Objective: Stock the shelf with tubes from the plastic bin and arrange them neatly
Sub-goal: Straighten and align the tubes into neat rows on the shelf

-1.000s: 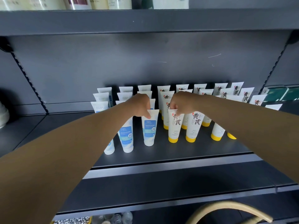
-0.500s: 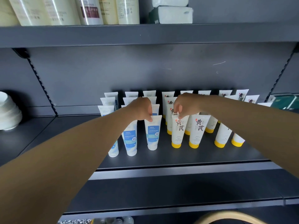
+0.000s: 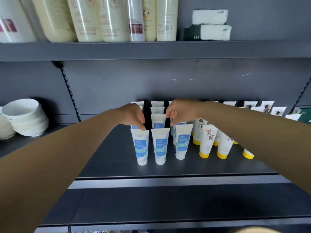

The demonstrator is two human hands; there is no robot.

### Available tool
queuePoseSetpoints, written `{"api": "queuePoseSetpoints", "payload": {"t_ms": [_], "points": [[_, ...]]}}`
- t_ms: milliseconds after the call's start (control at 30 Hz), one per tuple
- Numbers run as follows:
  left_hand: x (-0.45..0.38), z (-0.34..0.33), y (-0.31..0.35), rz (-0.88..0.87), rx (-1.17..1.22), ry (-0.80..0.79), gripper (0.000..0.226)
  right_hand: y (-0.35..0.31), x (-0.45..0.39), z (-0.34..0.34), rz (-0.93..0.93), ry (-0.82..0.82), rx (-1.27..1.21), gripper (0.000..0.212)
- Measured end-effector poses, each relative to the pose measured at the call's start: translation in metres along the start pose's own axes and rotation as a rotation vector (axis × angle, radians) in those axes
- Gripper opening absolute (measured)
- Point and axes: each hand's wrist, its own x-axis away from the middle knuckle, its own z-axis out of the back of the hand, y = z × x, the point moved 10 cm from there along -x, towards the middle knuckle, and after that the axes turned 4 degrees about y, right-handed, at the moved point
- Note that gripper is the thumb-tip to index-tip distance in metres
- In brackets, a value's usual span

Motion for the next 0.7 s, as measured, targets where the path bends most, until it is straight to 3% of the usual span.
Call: {"api": "queuePoseSetpoints", "payload": {"t_ms": [200, 367, 700], "points": [[0.003, -0.020, -0.005, -0.111, -0.048, -0.071, 0.025, -0.028, -0.016, -0.033, -0.001, -0.094, 0.039, 0.030], [-0.006, -0.026, -0.008, -0.141, -0.061, 0.009, 0.019, -0.035, -0.022, -0.050, 0.013, -0.133, 0.129, 0.017], [-0.013, -0.022, -0.015, -0.163, -0.088, 0.030, 0.016, -0.036, -0.033, -0.050, -0.001, -0.080, 0.180, 0.019]]}}
